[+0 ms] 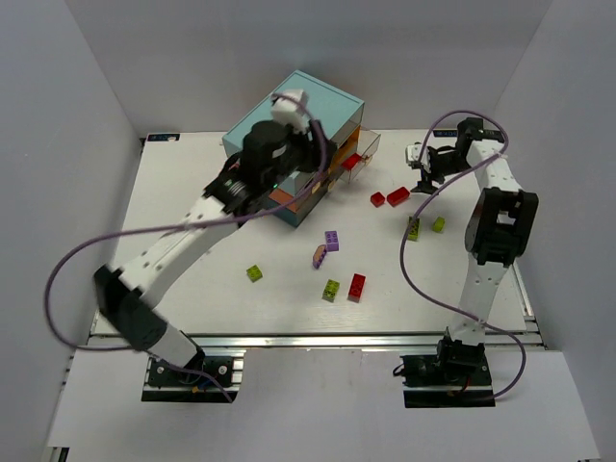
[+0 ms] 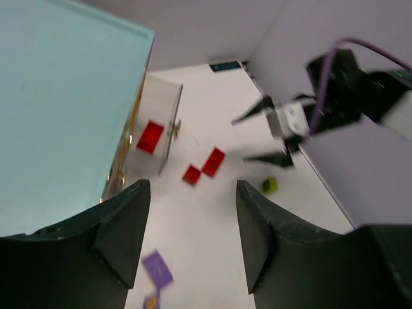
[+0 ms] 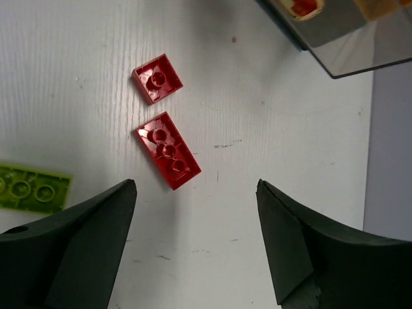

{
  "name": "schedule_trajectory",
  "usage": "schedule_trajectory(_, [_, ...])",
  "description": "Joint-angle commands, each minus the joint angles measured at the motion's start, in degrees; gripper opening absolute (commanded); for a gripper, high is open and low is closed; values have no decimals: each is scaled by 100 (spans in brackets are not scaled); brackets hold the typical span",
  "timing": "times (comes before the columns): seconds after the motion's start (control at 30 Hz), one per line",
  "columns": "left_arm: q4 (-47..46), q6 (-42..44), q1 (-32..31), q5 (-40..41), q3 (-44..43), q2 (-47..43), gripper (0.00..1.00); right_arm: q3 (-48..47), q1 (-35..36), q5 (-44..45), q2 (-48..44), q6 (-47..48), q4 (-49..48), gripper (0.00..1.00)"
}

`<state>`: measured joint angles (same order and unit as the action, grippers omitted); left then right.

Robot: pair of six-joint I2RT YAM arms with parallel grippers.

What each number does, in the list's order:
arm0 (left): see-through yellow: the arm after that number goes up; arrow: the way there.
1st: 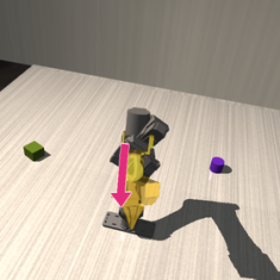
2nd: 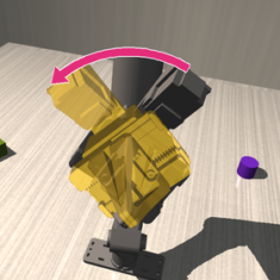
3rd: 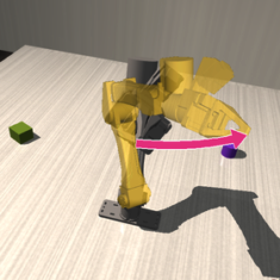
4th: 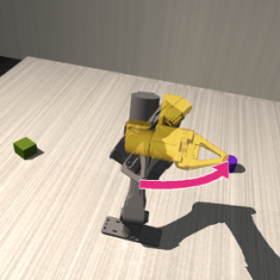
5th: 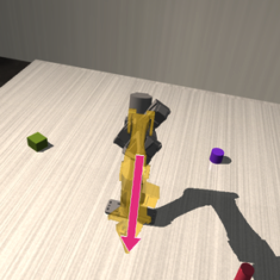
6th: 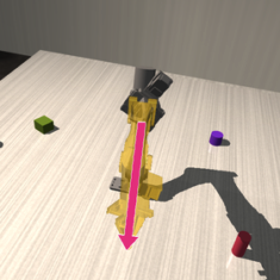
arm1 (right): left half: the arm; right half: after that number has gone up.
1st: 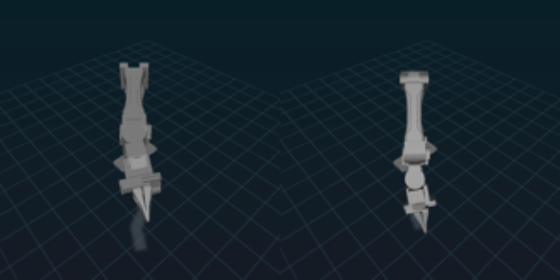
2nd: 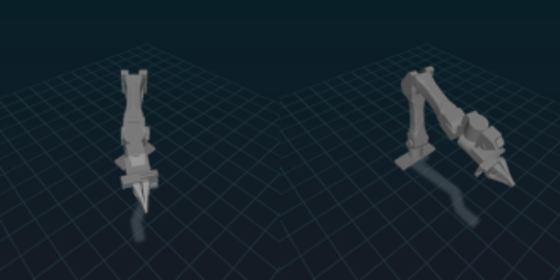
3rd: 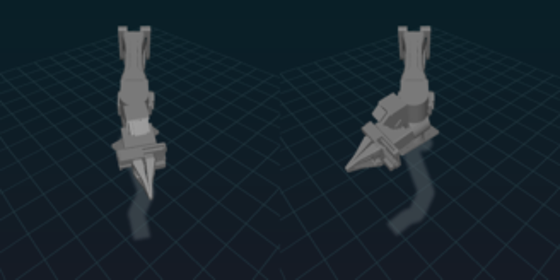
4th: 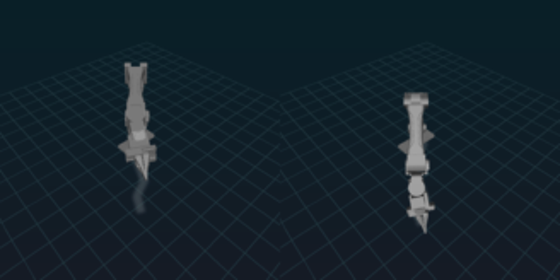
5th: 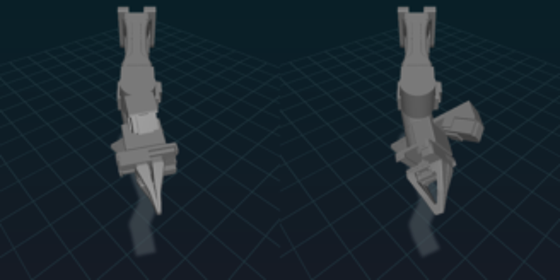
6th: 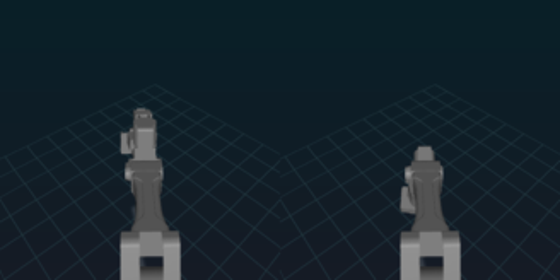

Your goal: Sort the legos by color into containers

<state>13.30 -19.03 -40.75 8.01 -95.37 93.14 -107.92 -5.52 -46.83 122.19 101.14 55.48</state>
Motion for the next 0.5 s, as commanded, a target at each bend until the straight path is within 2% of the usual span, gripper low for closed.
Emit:
schedule_trajectory(0.0, [419,-724,-47,-90,1439,-1032,66,-1044,147,287,585,1865,1676,82])
schedule_trajectory(0.07, [567,-1067,-47,33,2351,-1815,68,-1074,244,446,753,1848,1580,89])
schedule_trajectory(0.17, [857,-1628,-47,192,3196,-2659,69,-880,384,735,841,2014,1474,89])
schedule_trajectory(0.3, [1060,-2201,-47,289,3901,-3416,71,-950,508,851,1087,1849,1387,89])
schedule_trajectory(0.47, [1612,-2386,-47,228,3957,-3549,73,-1108,754,1035,1403,1146,877,89])
